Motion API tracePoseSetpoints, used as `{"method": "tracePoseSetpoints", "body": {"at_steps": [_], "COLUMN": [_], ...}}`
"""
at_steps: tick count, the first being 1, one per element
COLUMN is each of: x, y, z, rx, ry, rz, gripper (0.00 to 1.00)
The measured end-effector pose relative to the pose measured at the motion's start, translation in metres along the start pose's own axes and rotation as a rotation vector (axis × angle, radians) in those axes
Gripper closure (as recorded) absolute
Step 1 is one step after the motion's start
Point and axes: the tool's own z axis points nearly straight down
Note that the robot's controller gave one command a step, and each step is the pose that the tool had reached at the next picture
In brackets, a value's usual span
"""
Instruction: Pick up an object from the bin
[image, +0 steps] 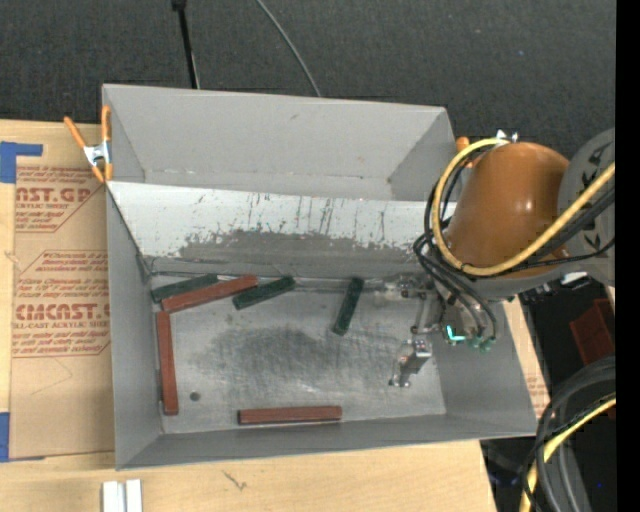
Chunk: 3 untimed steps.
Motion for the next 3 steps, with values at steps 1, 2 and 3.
{"method": "tracePoseSetpoints", "body": {"at_steps": [1,2,3], "x": [-0.002,-0.056,-0.055], "y": [0.0,0.013,-0.02], "z": [-0.004,0.052,0.12], "rx": [0.001,0.0,0.0], "ry": [-0.008,-0.019,-0.008], "rz": [0.0,0.006,-0.074], "gripper": [0.0,0.0,0.0]}}
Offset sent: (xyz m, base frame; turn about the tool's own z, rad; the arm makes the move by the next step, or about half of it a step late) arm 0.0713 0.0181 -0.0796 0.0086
